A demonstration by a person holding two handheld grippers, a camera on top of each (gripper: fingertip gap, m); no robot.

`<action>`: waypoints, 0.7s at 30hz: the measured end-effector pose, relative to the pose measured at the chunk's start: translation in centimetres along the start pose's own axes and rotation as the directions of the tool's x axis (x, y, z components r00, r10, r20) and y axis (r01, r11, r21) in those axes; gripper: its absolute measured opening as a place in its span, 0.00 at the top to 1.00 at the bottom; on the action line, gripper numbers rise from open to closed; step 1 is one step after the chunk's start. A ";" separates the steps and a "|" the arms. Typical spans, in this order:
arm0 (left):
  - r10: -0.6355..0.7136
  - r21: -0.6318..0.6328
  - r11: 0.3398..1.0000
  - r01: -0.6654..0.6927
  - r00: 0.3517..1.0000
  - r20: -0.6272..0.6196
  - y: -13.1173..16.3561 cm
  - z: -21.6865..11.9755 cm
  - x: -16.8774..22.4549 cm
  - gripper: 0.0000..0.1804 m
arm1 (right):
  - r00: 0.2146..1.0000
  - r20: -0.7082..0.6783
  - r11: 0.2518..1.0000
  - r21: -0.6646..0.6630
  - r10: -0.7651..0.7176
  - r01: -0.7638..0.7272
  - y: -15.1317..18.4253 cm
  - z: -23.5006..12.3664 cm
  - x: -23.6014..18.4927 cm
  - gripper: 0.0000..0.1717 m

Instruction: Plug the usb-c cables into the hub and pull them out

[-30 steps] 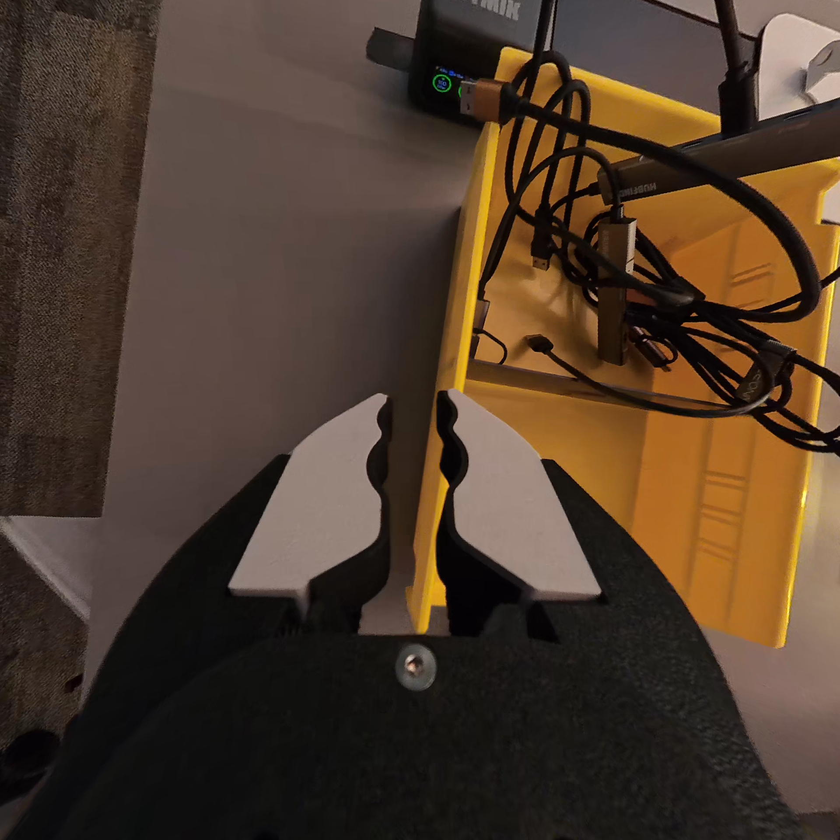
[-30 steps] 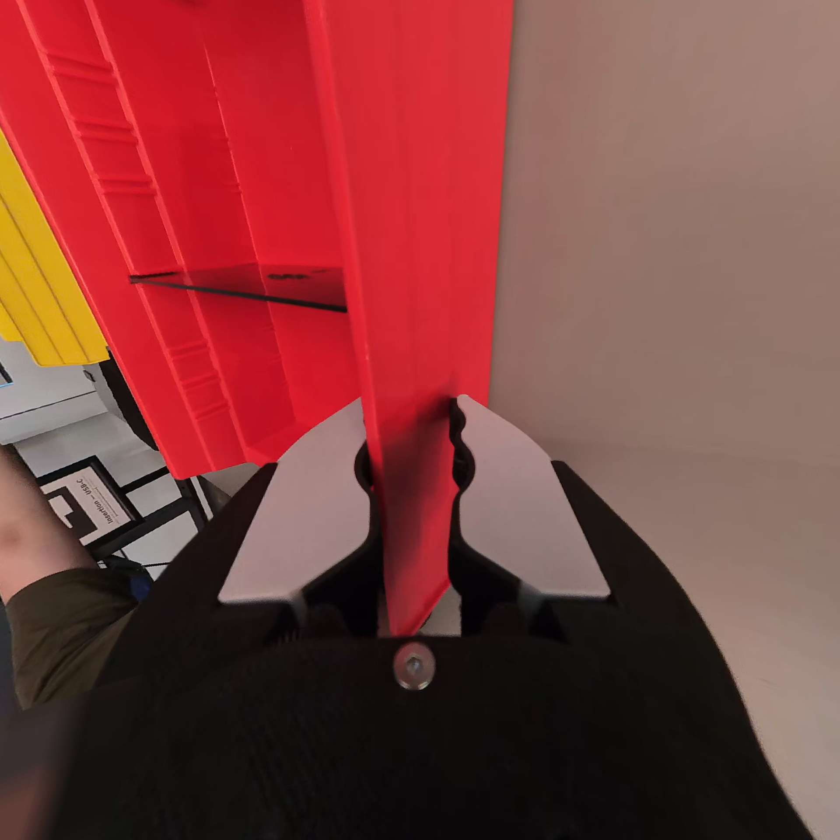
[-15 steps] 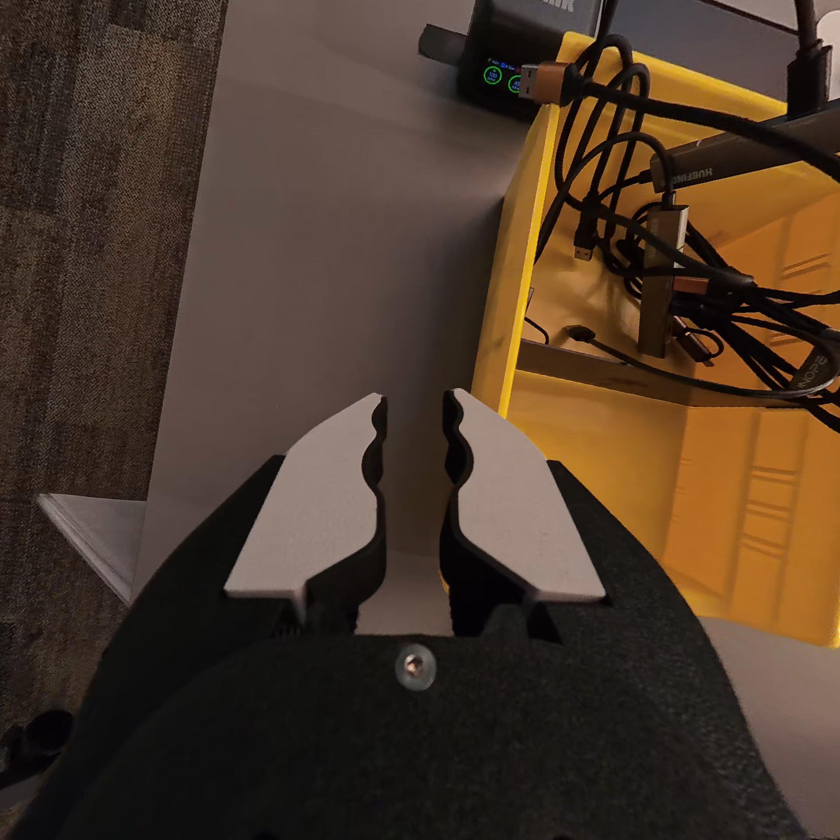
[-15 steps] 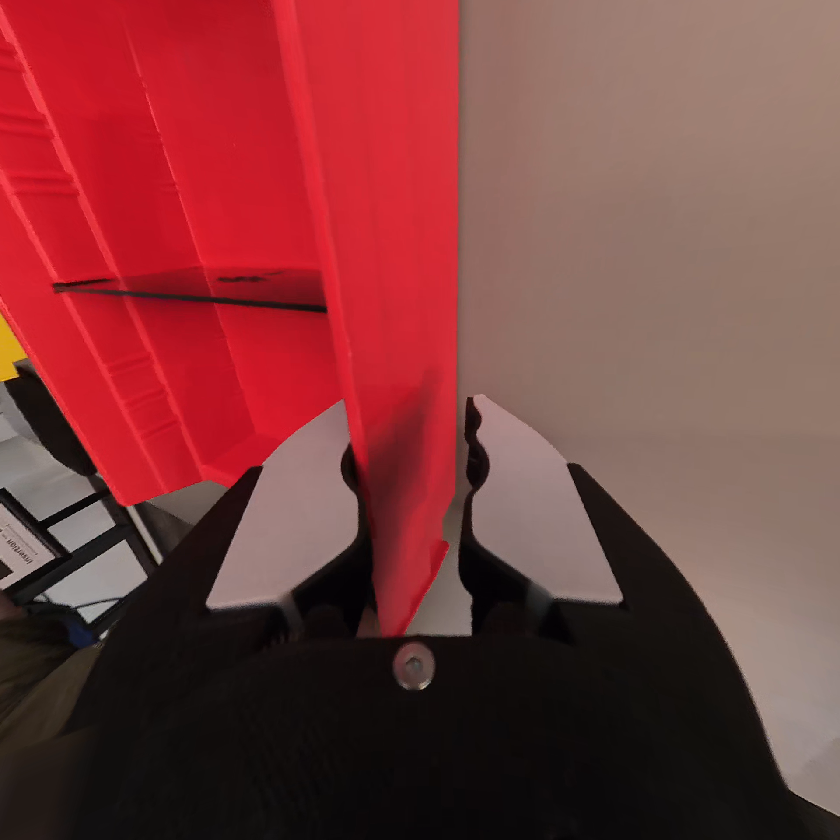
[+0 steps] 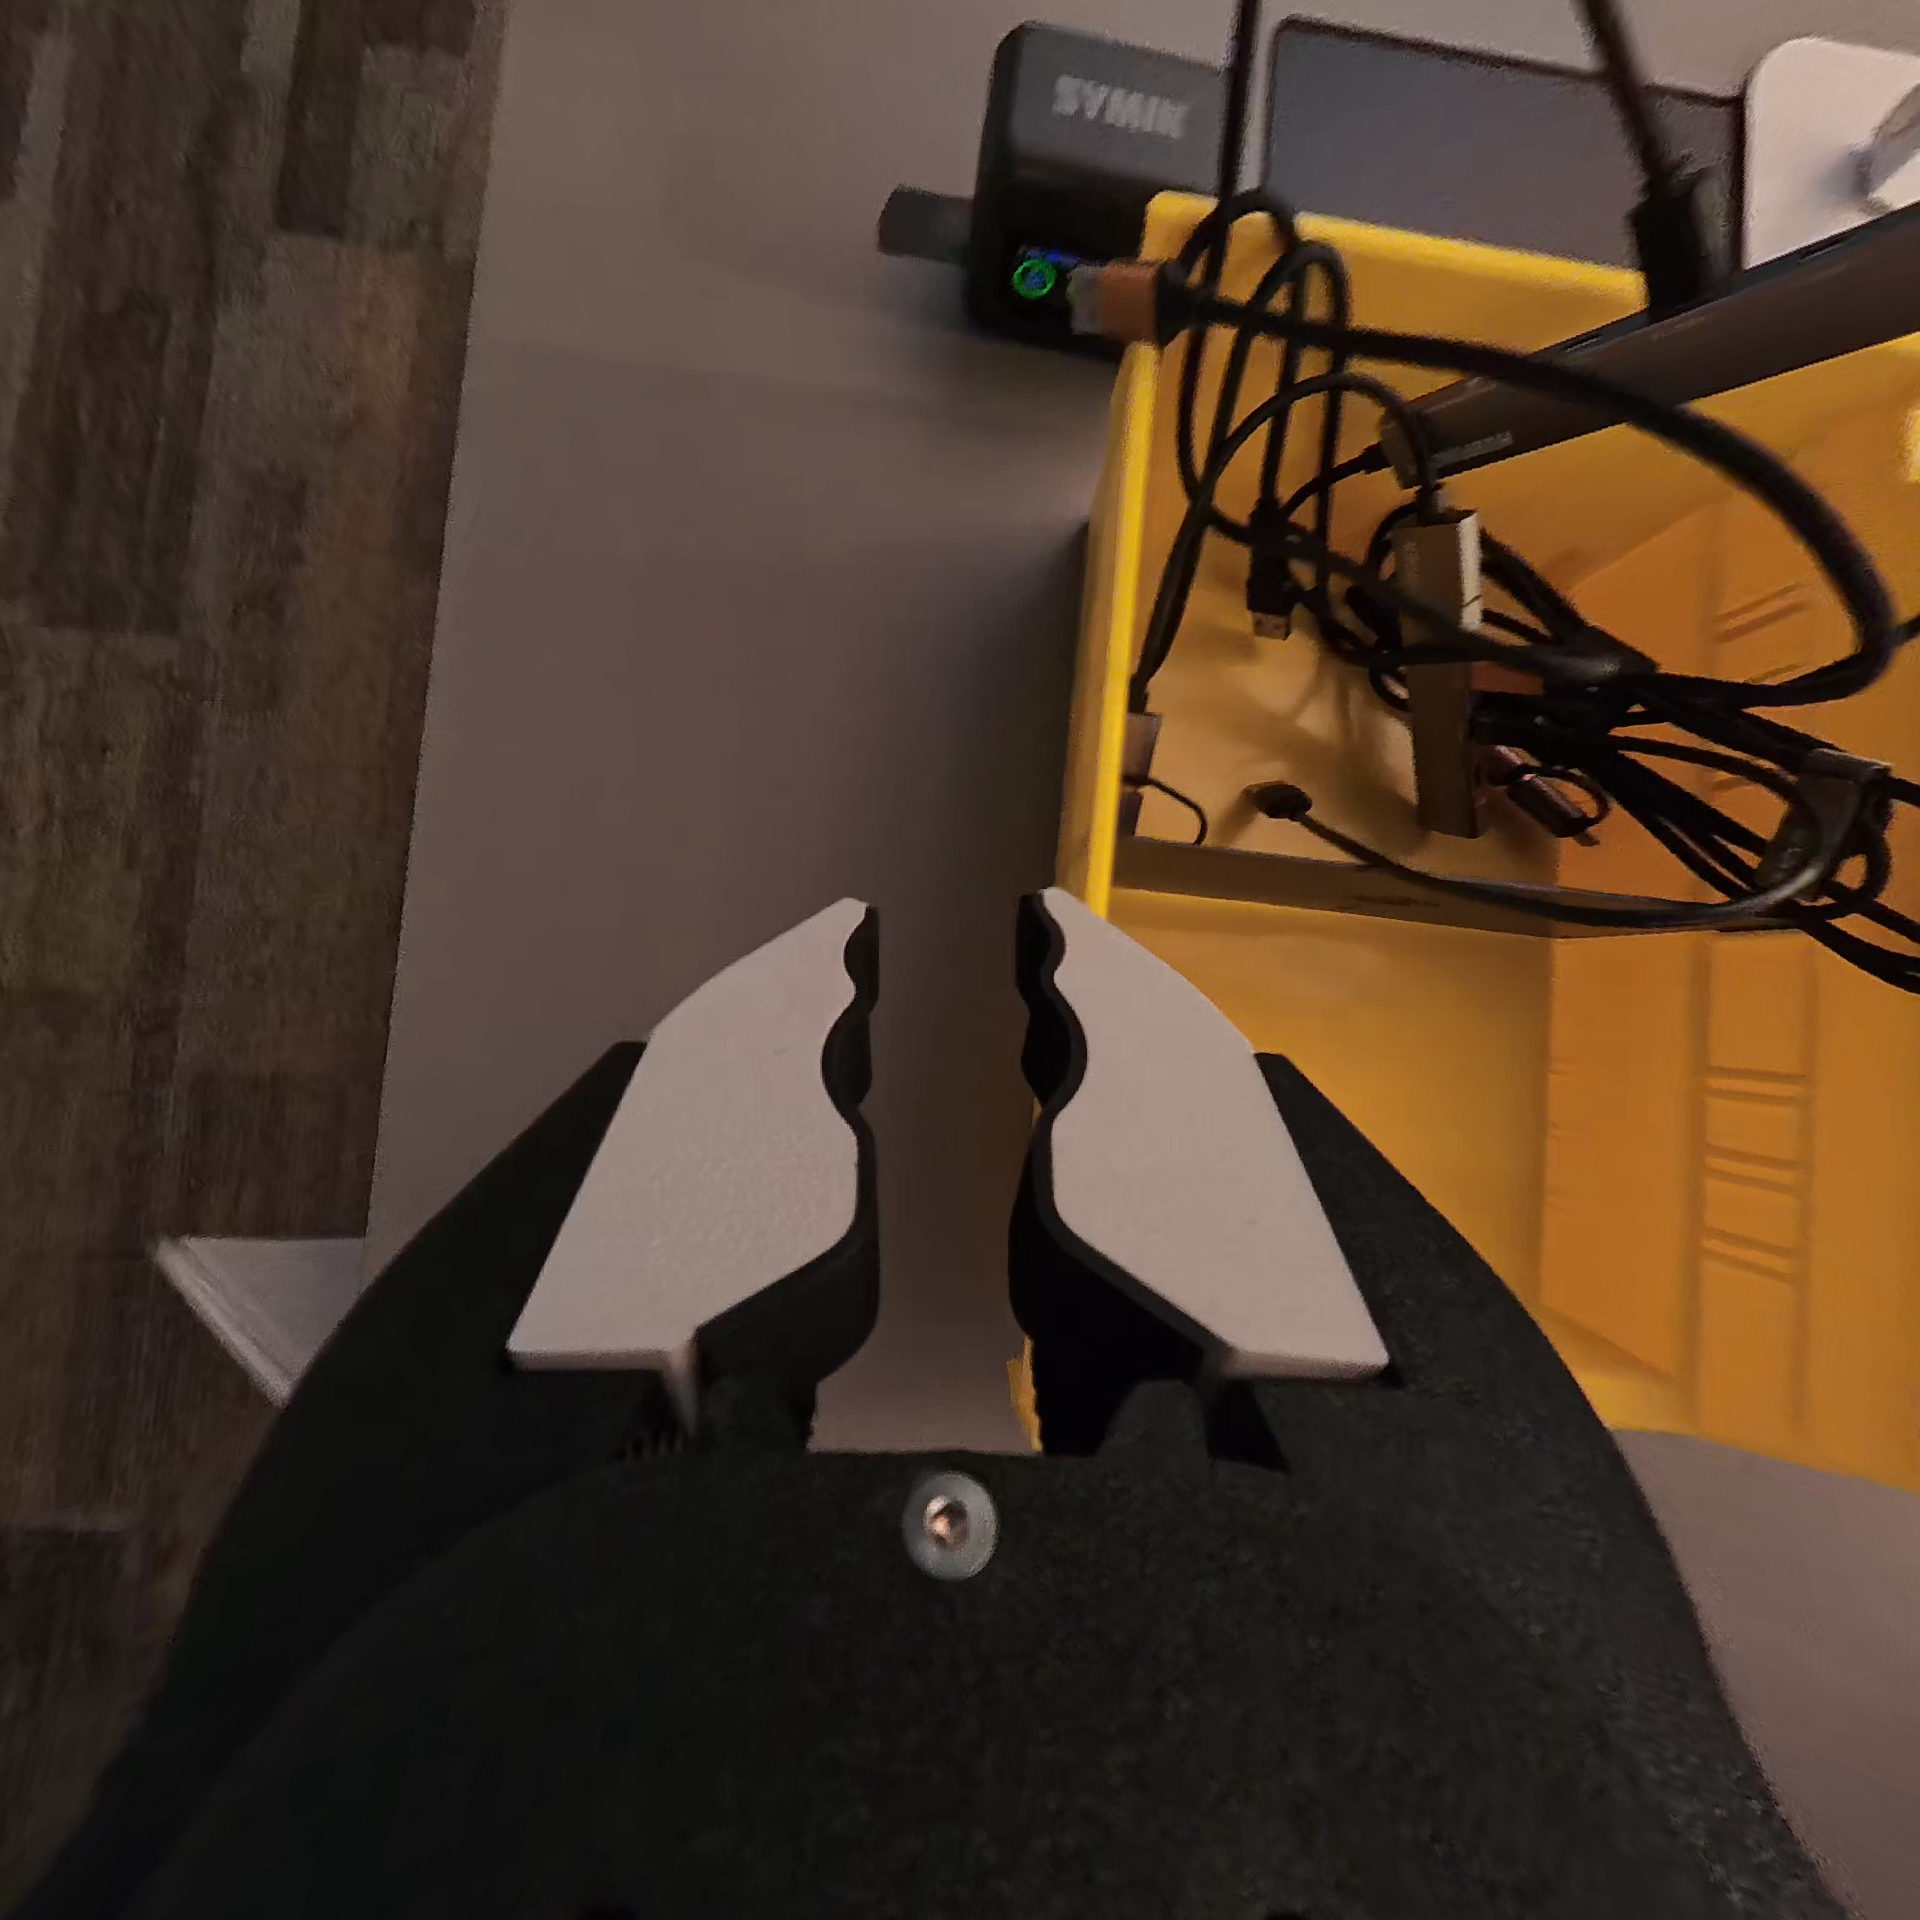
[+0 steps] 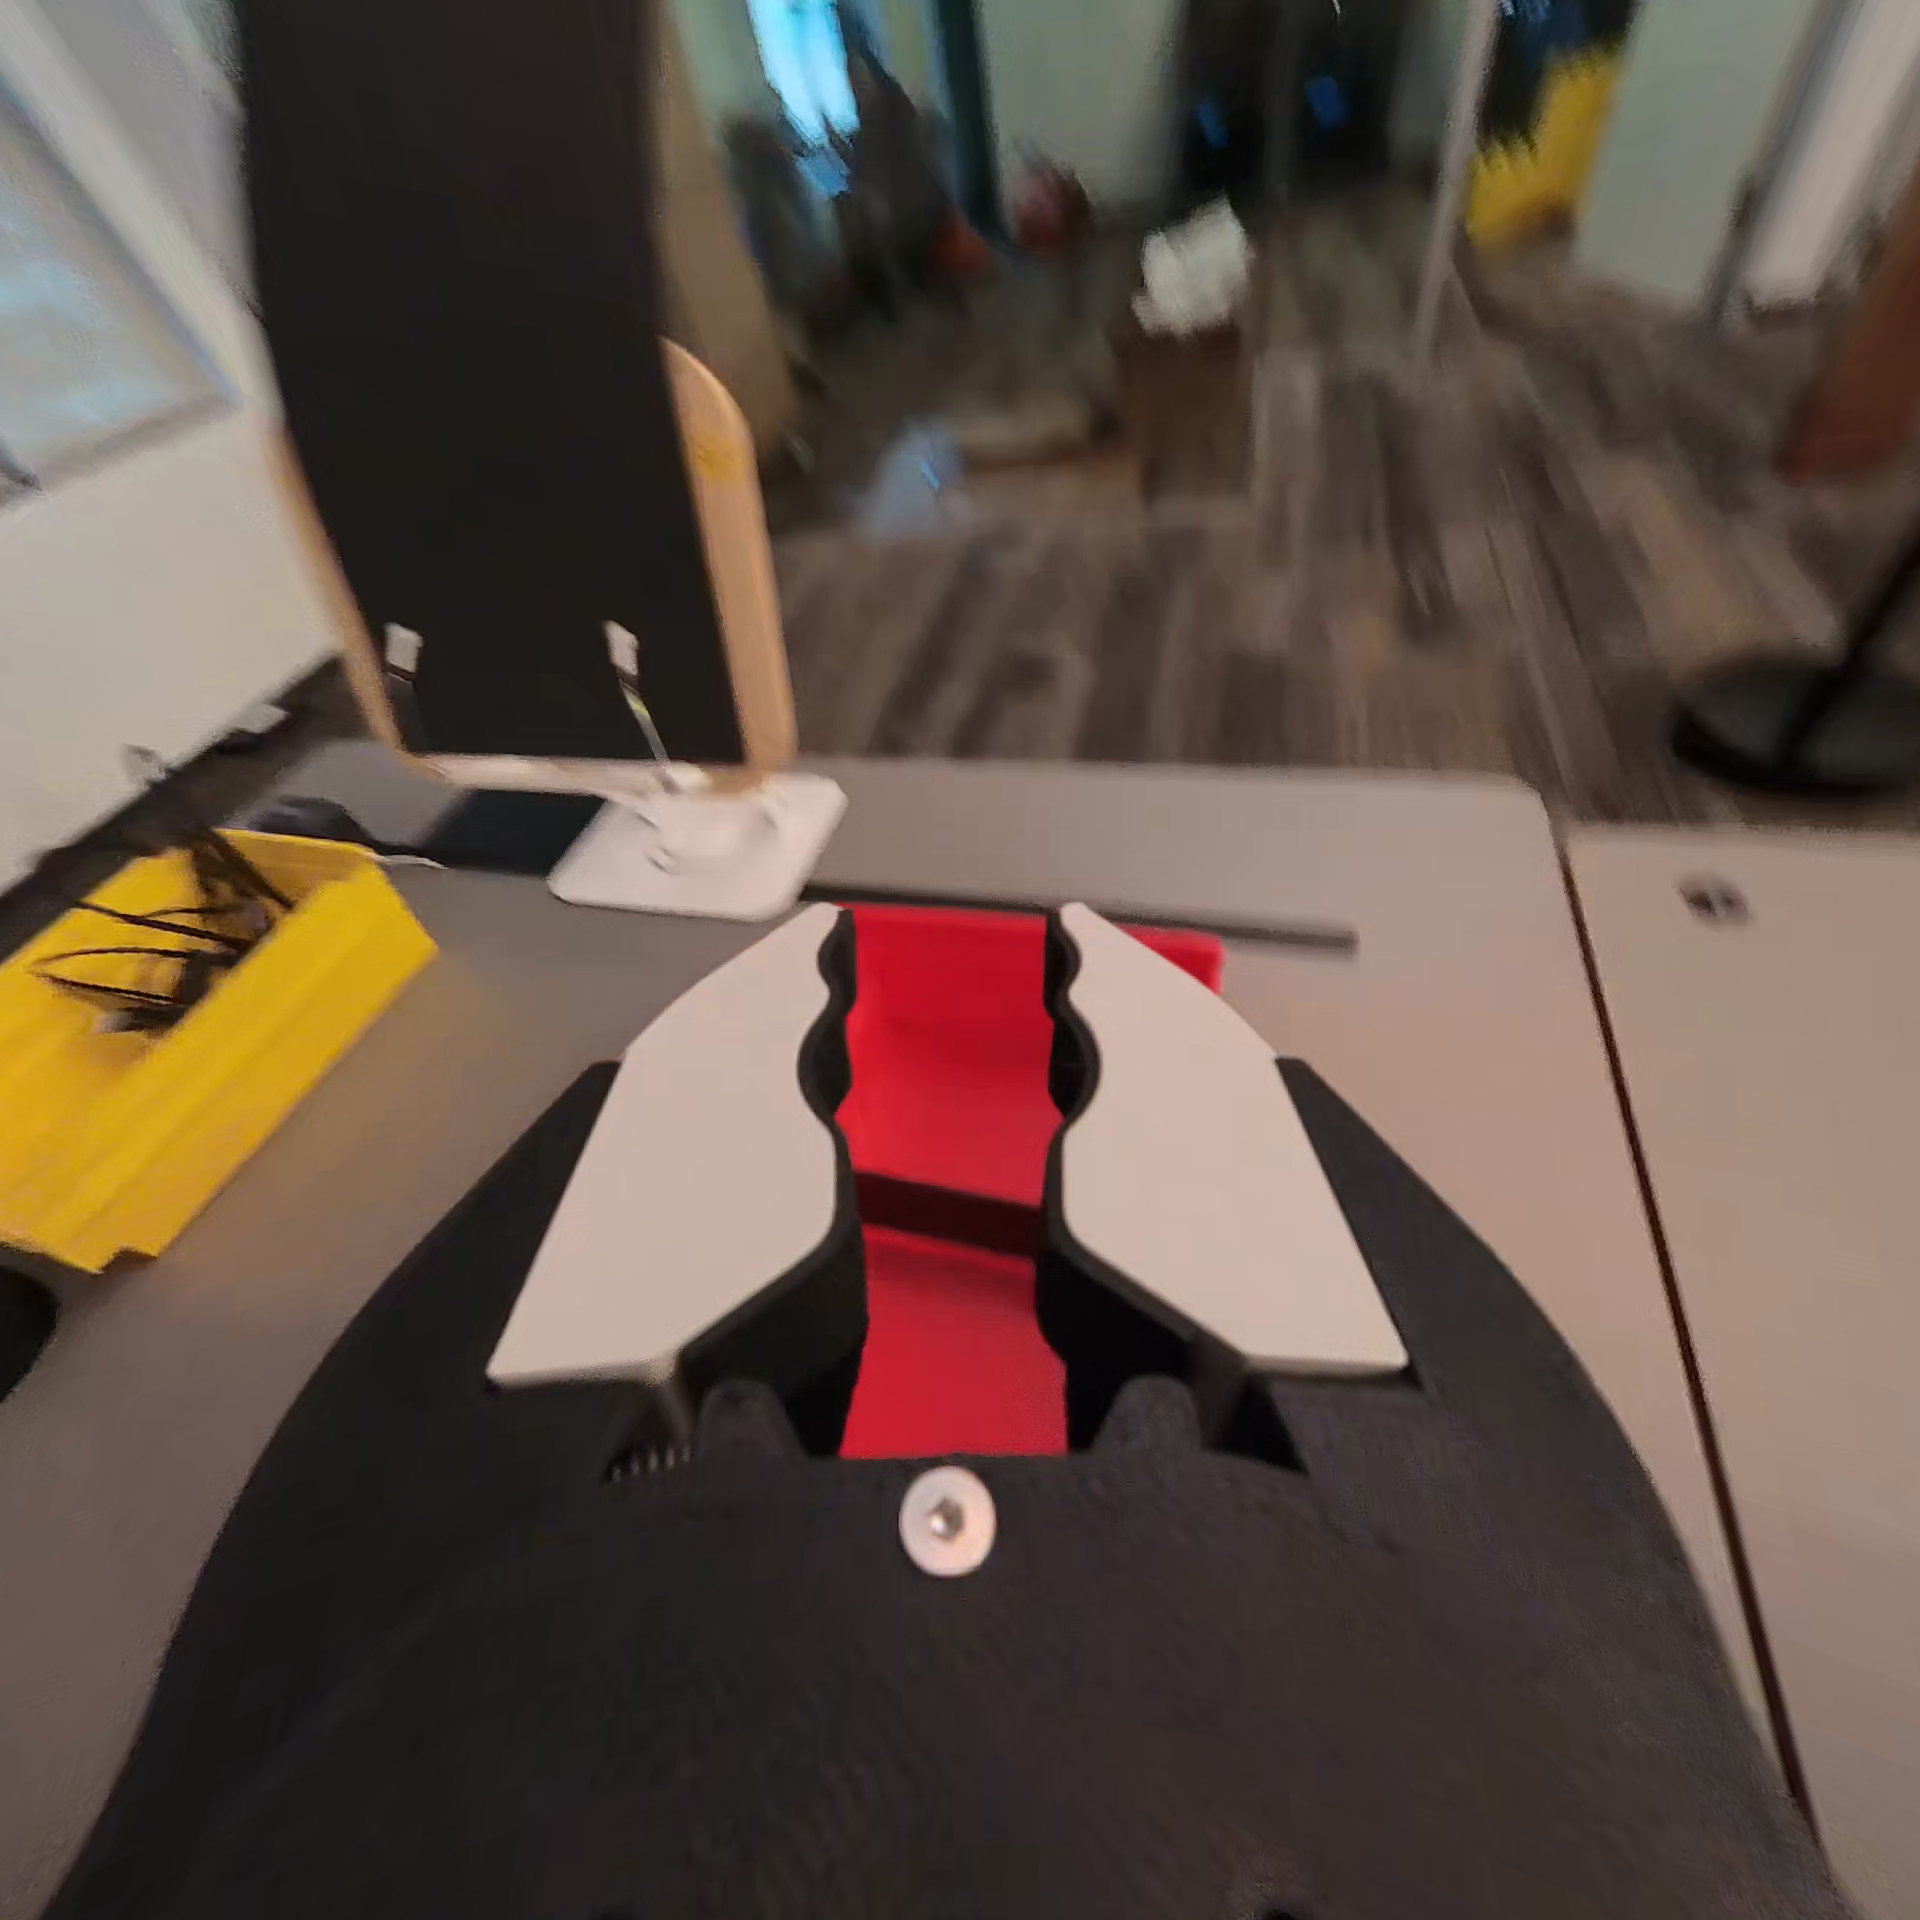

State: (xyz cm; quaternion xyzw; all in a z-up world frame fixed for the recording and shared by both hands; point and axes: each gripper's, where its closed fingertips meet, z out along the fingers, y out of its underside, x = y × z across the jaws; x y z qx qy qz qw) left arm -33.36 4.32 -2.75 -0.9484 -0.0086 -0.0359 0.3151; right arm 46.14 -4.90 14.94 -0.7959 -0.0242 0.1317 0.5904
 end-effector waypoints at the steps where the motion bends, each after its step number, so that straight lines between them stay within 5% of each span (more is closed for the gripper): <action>1: 0.022 0.024 0.999 -0.022 1.000 -0.018 -0.5 -0.1 0.5 0.86 | 0.998 0.051 0.997 0.070 -0.033 0.030 -1.1 -0.2 -1.4 0.79; 5: 0.140 0.176 0.977 -0.120 0.985 -0.105 -3.3 -1.2 3.8 0.85 | 0.966 0.102 0.921 0.339 -0.237 0.190 -3.5 -0.4 -4.6 0.64; 9: 0.295 0.349 0.909 -0.228 0.943 -0.152 -6.1 -2.6 8.3 0.85 | 0.897 0.026 0.697 0.640 -0.441 0.324 -5.1 -1.7 -7.2 0.60; 13: 0.467 0.462 0.814 -0.352 0.869 -0.162 -7.7 -3.1 13.6 0.80 | 0.890 0.187 0.708 0.681 -0.415 0.187 -5.4 -1.9 -9.7 0.60; 17: 0.631 0.471 0.696 -0.543 0.775 -0.040 -9.8 -2.2 17.7 0.57 | 0.872 0.153 0.683 0.689 -0.464 0.243 -5.3 -1.3 -11.2 0.60; 21: 0.754 0.298 0.577 -0.760 0.636 0.162 -11.2 0.4 18.0 0.63 | 0.857 0.103 0.695 0.638 -0.505 0.332 -4.5 0.3 -11.5 0.60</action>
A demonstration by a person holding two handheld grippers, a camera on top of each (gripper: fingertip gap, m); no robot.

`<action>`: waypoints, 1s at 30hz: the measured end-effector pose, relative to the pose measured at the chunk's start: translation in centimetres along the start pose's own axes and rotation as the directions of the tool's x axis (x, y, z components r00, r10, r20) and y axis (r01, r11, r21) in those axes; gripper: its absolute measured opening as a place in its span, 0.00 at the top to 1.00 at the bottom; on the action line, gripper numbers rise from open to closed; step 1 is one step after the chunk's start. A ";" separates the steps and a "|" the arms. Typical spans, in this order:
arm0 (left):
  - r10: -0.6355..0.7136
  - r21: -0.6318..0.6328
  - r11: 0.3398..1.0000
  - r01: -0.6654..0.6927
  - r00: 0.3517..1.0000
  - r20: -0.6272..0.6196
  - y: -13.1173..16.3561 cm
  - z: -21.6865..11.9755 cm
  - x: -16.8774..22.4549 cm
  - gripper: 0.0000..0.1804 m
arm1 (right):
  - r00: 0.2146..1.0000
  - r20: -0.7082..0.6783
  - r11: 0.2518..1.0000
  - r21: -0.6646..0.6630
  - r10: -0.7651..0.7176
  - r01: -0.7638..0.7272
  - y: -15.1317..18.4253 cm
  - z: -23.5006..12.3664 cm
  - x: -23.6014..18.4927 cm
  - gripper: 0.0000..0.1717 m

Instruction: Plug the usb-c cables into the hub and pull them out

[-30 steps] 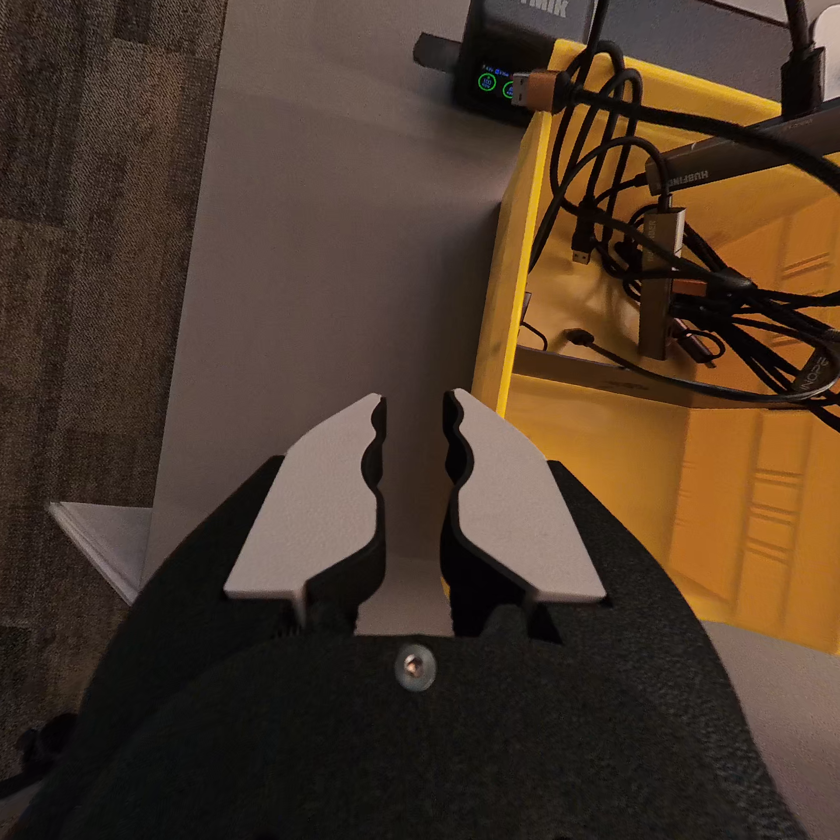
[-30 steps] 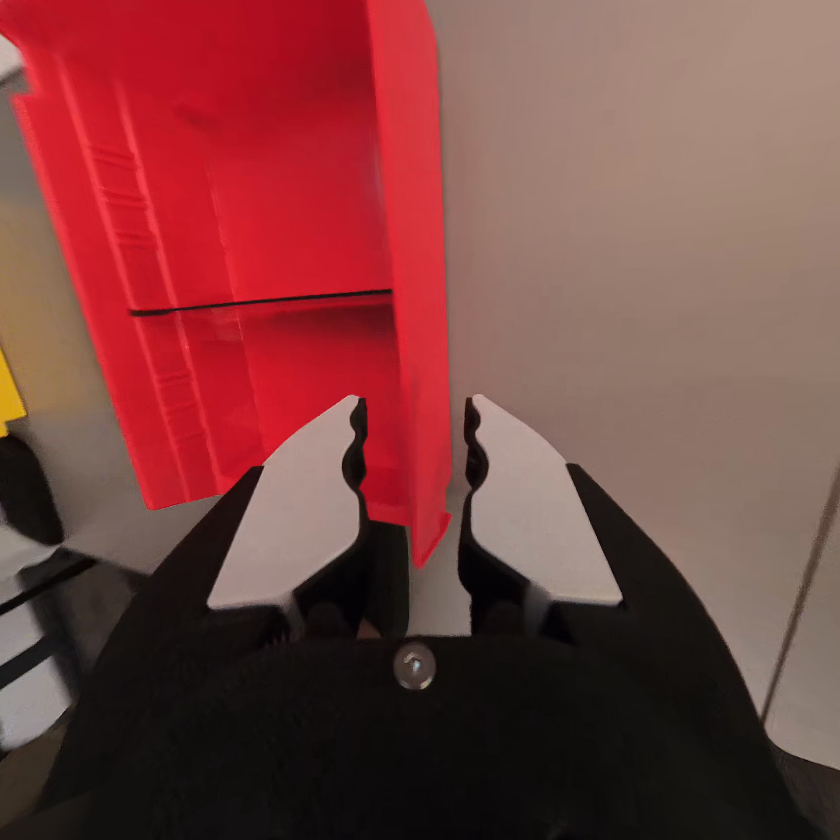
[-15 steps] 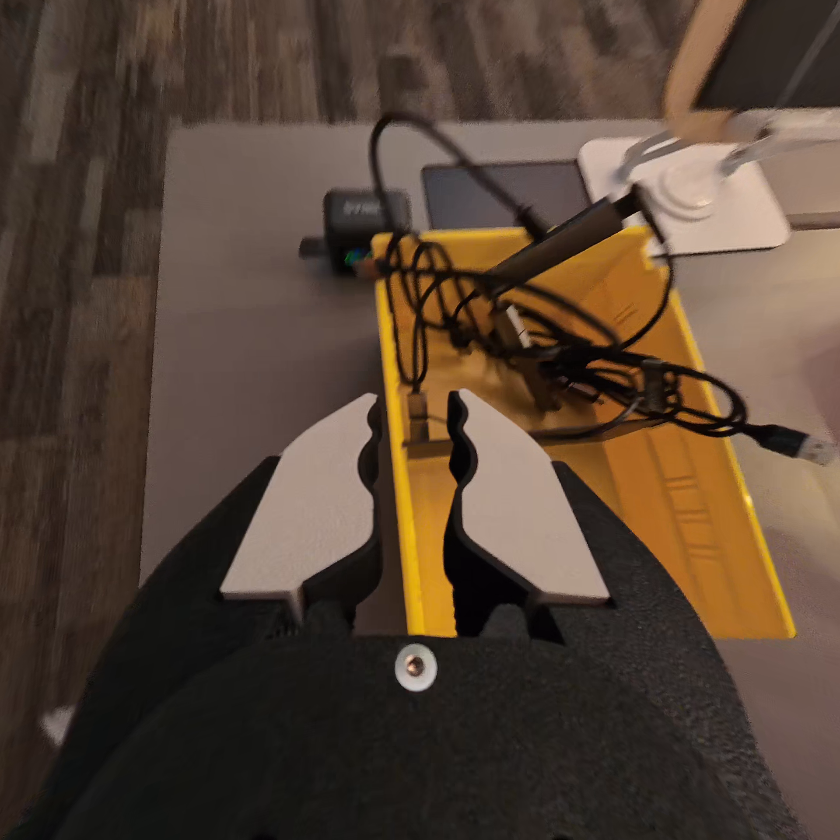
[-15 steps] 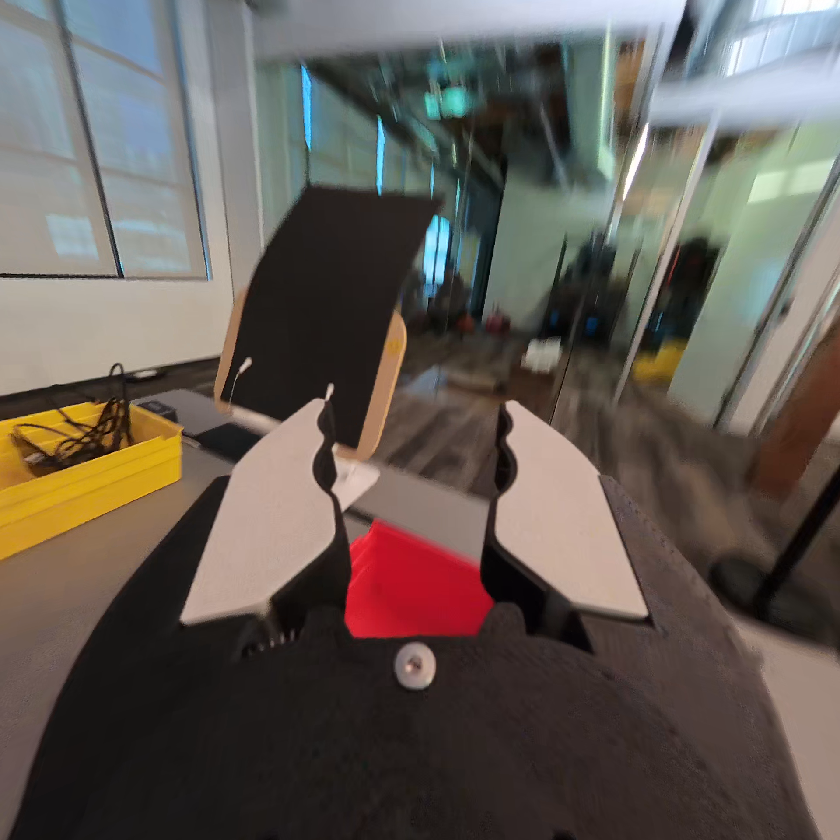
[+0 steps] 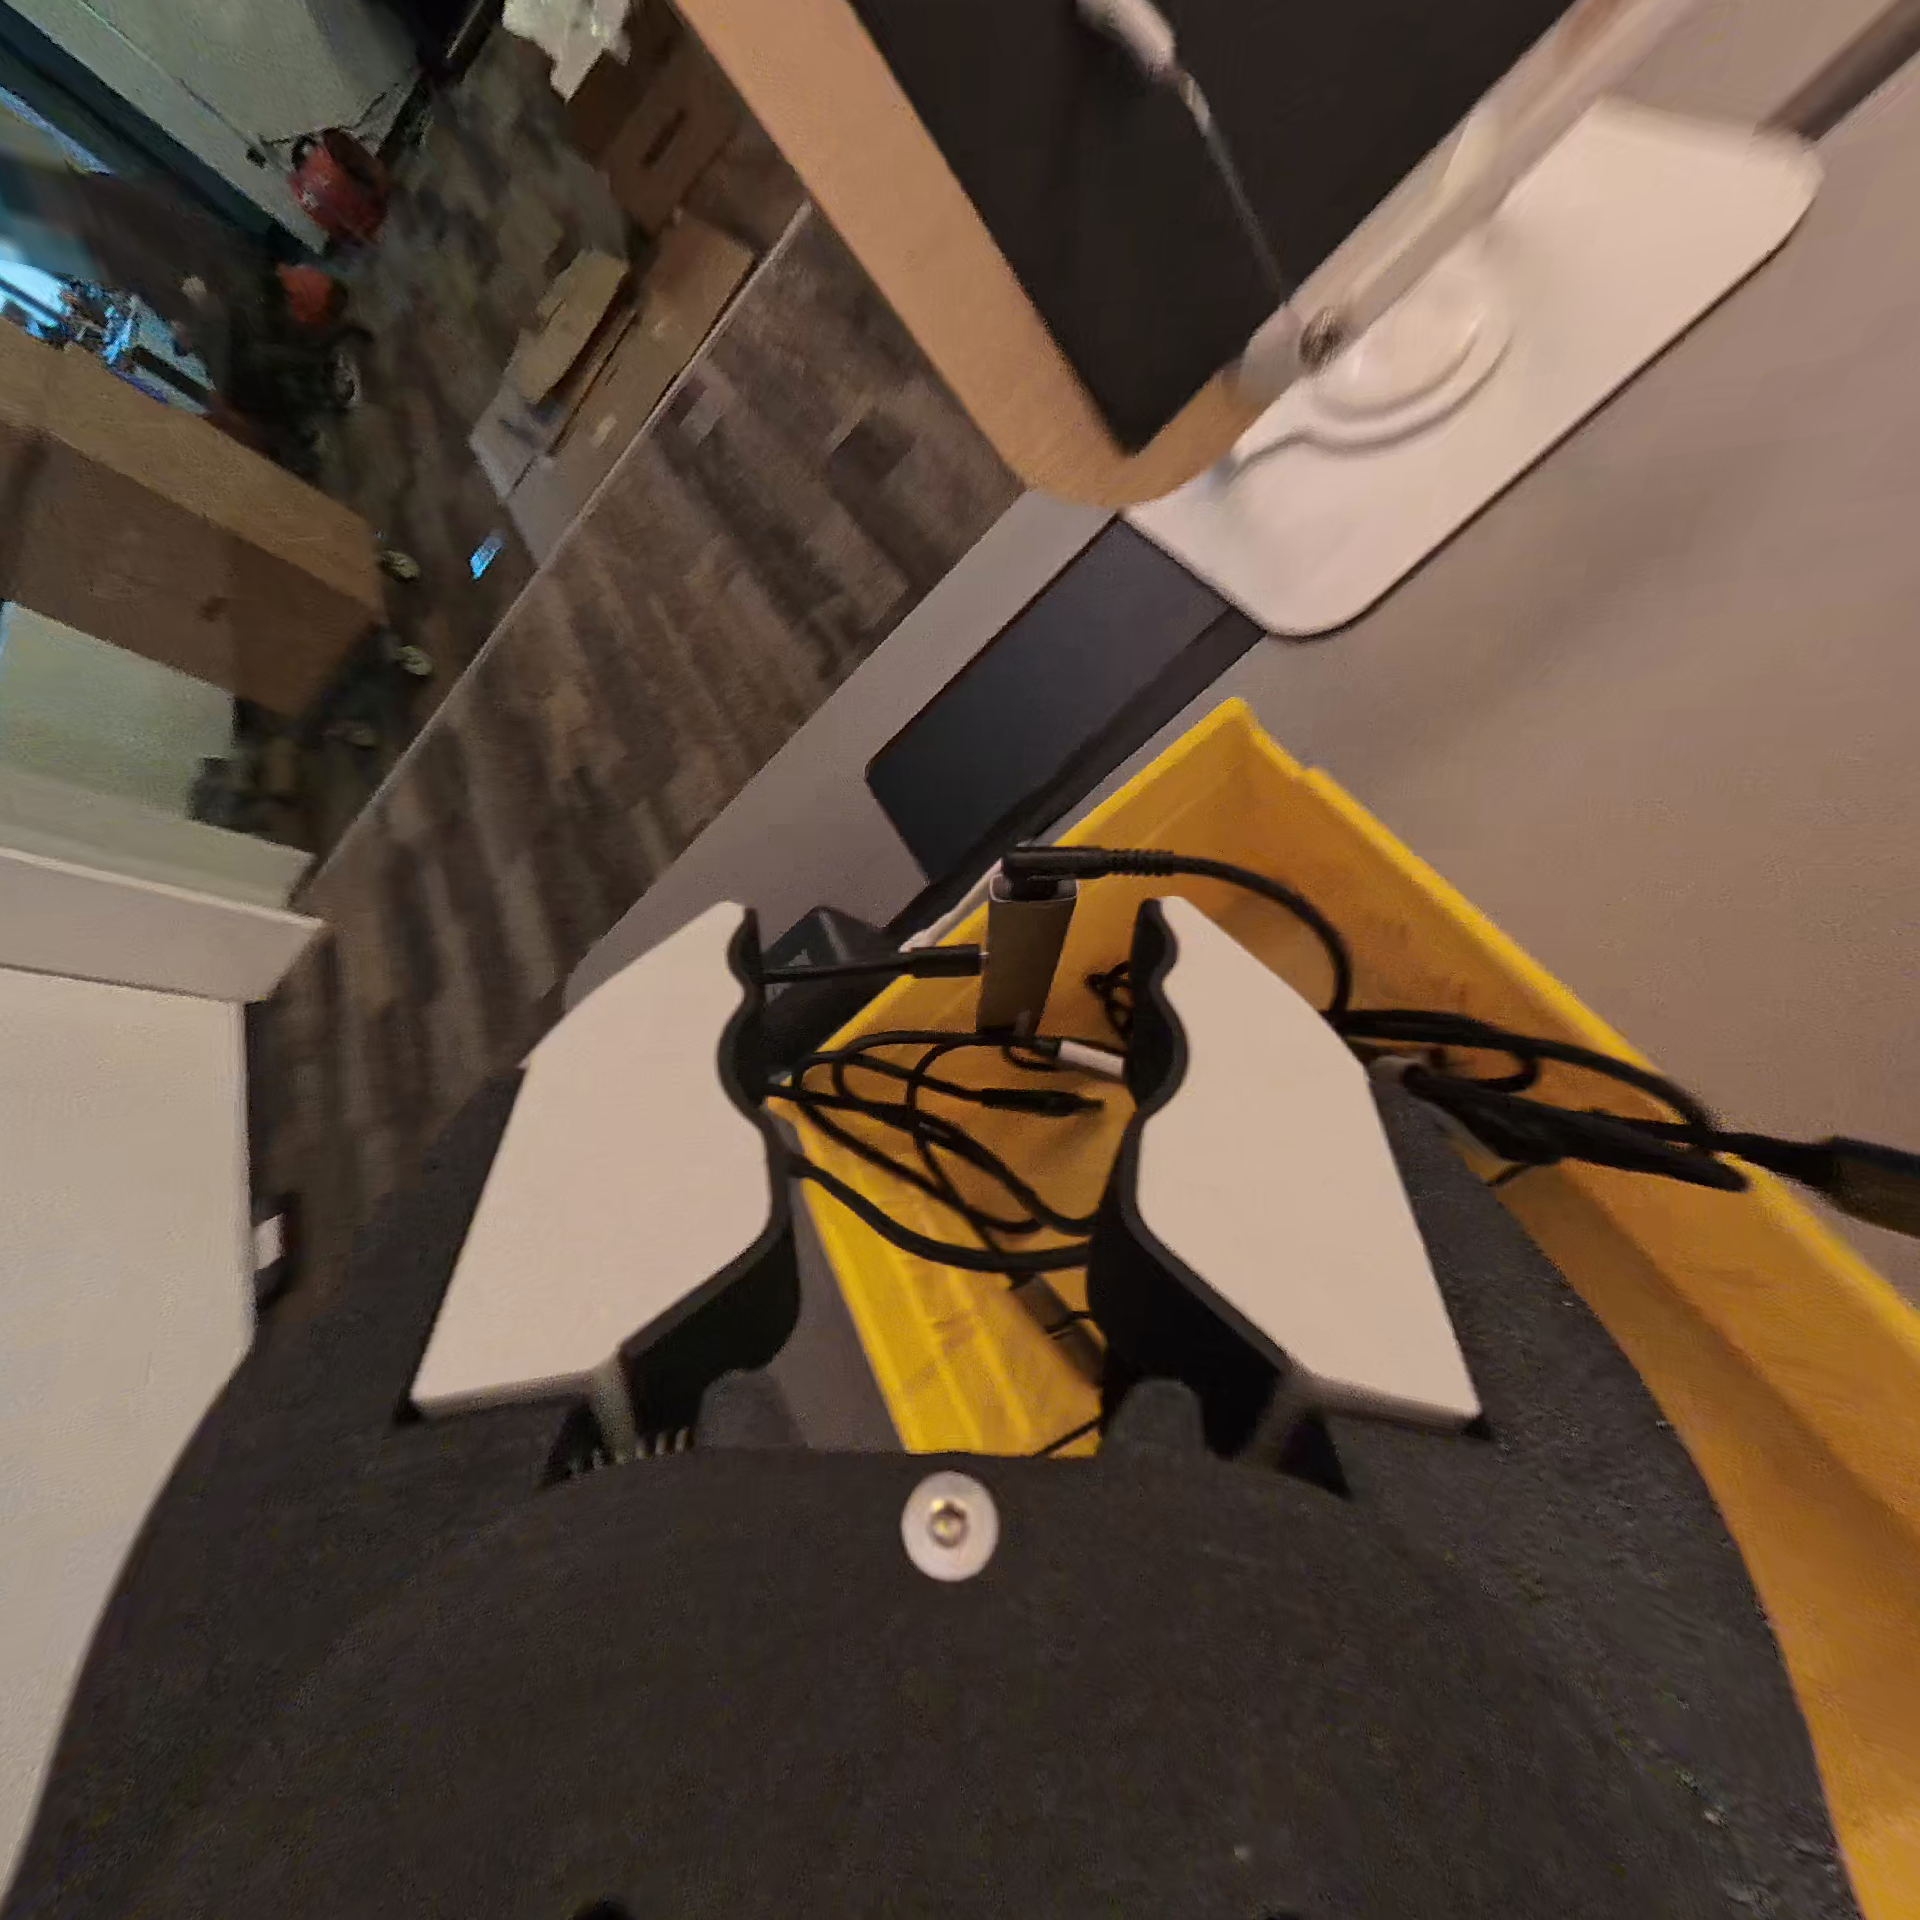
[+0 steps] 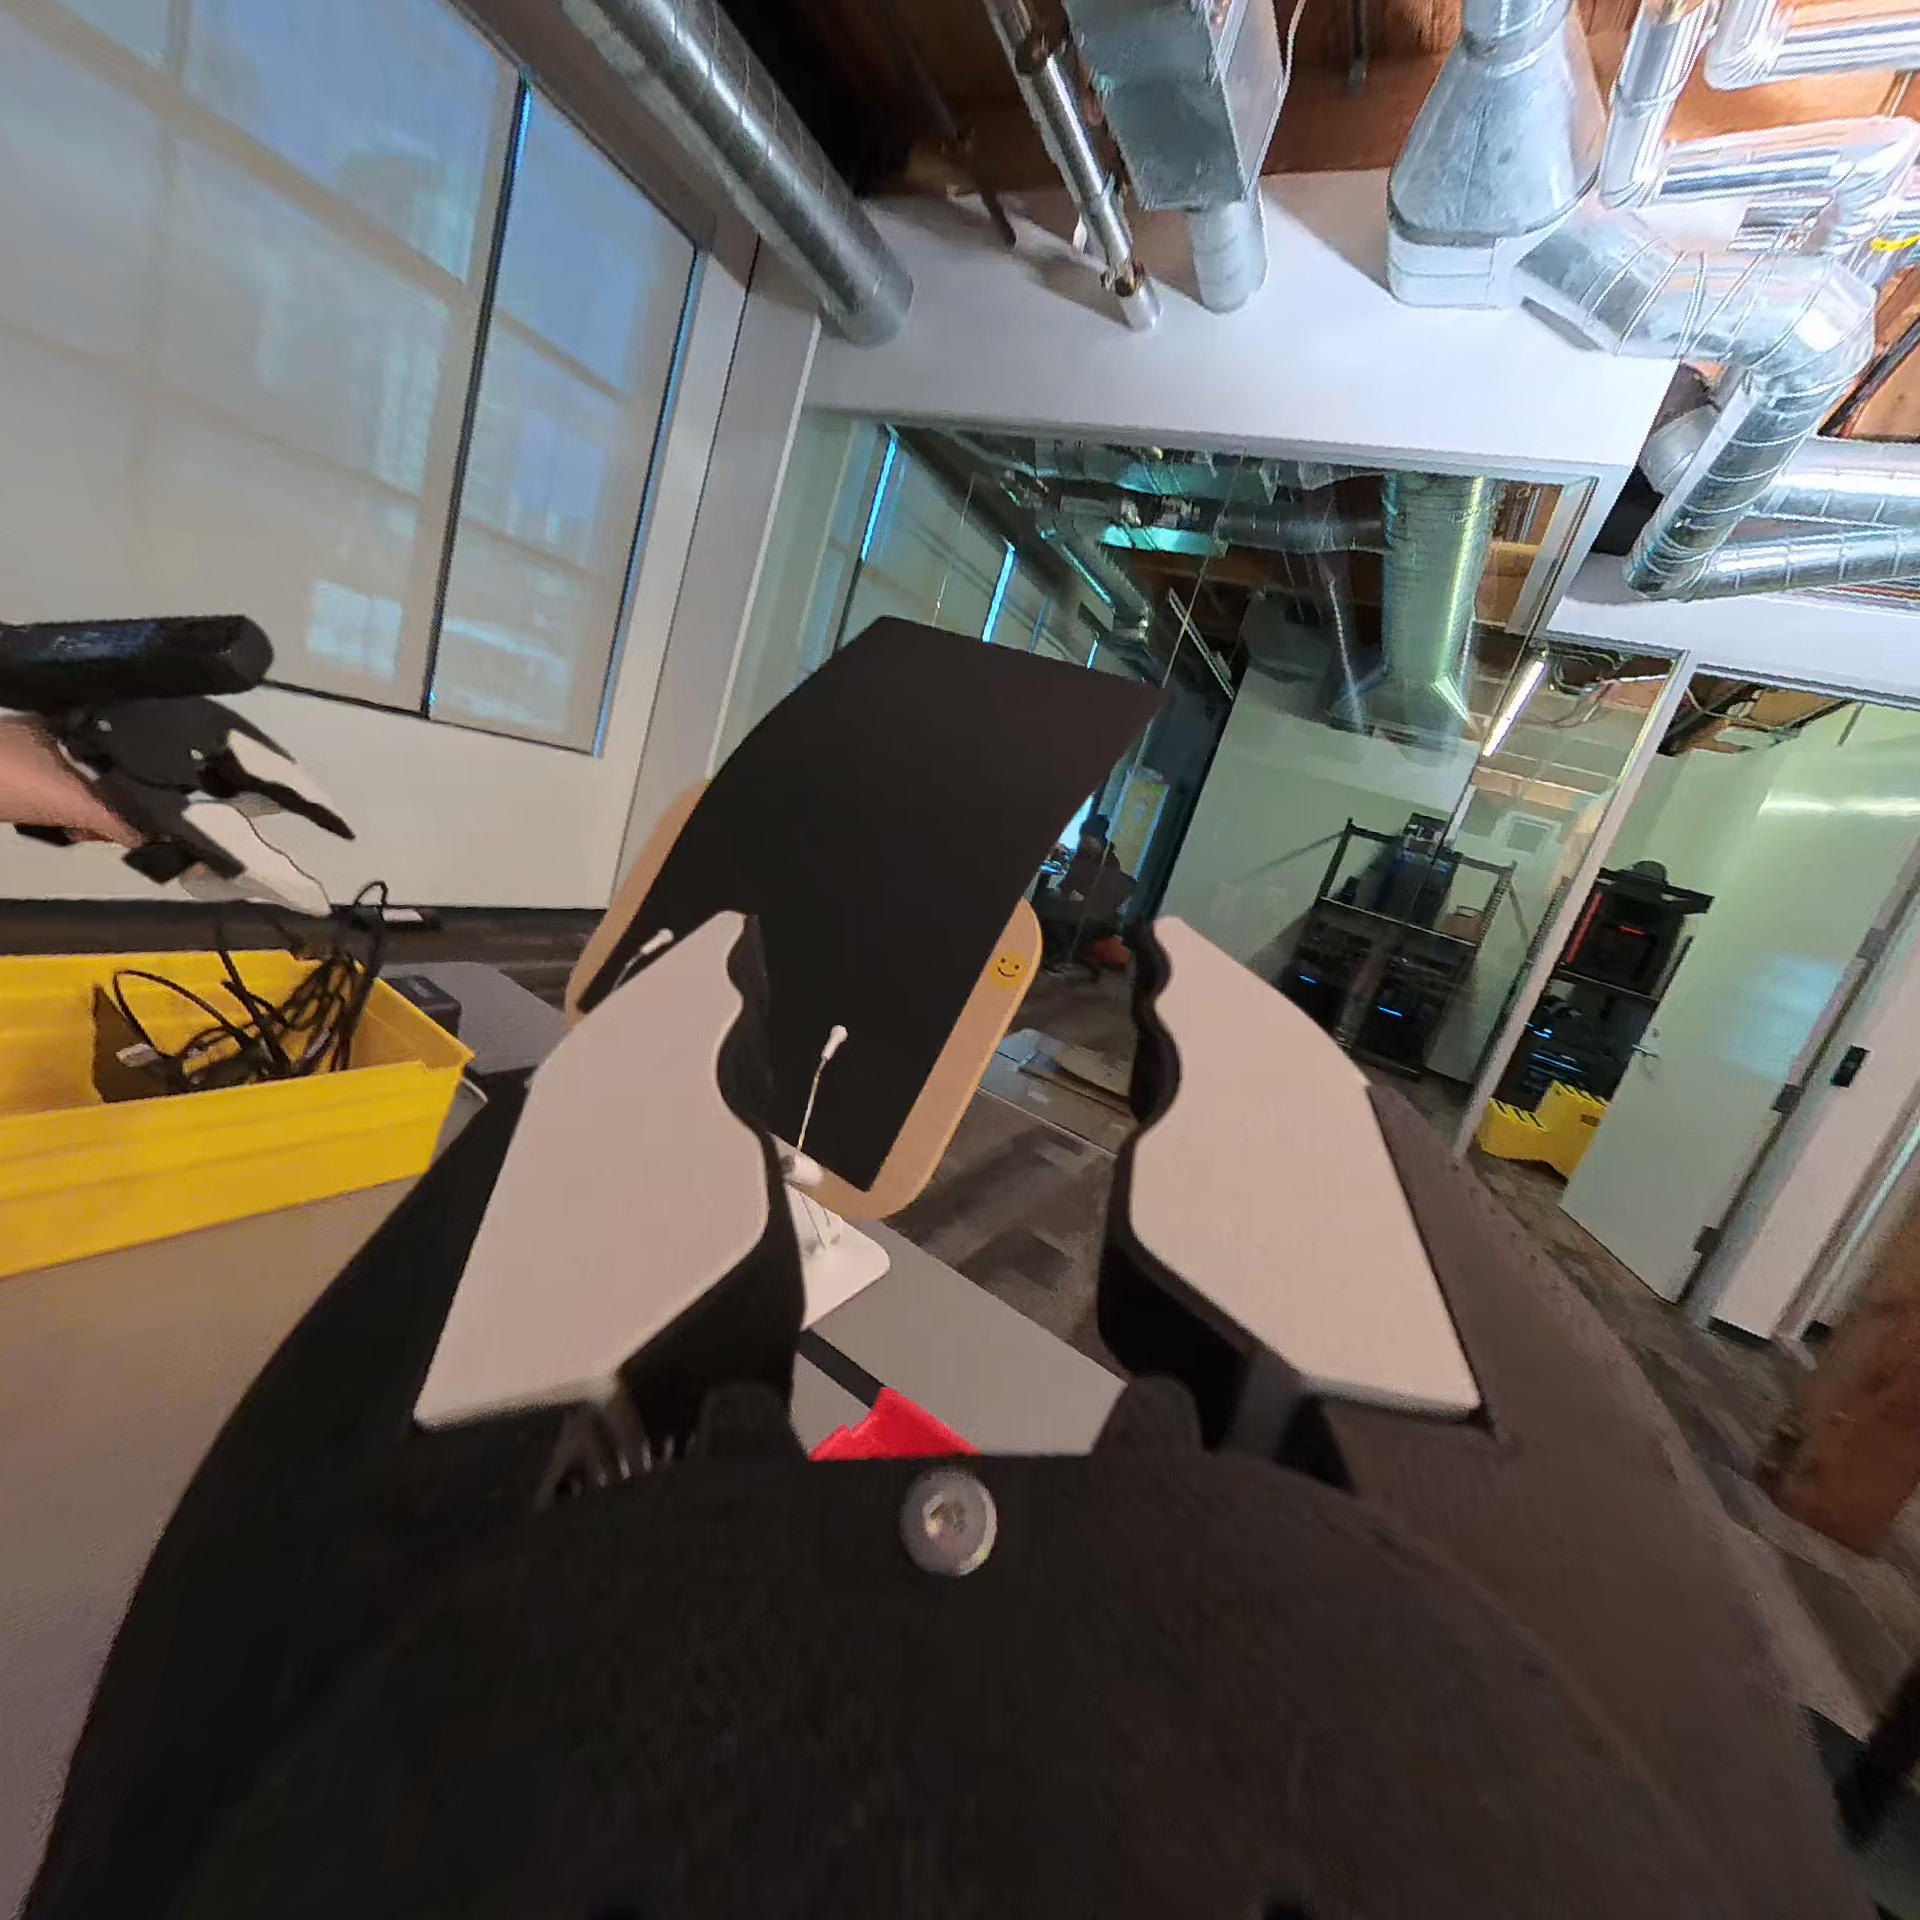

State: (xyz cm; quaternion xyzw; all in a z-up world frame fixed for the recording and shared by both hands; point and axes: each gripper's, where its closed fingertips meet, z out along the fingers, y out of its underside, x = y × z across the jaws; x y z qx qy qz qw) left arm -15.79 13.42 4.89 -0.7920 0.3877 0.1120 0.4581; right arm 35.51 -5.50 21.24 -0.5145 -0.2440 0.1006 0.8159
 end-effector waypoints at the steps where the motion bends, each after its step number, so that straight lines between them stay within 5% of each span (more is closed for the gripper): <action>1: 0.037 -0.049 0.998 -0.037 0.999 -0.002 0.4 0.8 0.3 0.64 | 1.000 -0.005 1.000 -0.009 -0.011 0.011 0.2 0.1 0.0 0.60; 11: 0.027 -0.288 0.957 -0.028 1.000 -0.009 4.3 6.5 1.6 0.73 | 0.999 -0.047 1.000 -0.016 0.004 -0.005 0.4 -0.8 1.7 0.62; 22: 0.005 -0.251 0.968 0.010 0.998 0.058 4.3 8.3 2.1 0.87 | 0.993 -0.084 0.997 0.014 0.079 -0.078 0.5 -2.1 3.8 0.65; 30: -0.071 -0.177 0.981 0.081 0.995 0.064 3.7 5.8 1.3 0.87 | 0.990 -0.093 0.995 0.007 0.102 -0.101 0.8 -2.4 4.4 0.66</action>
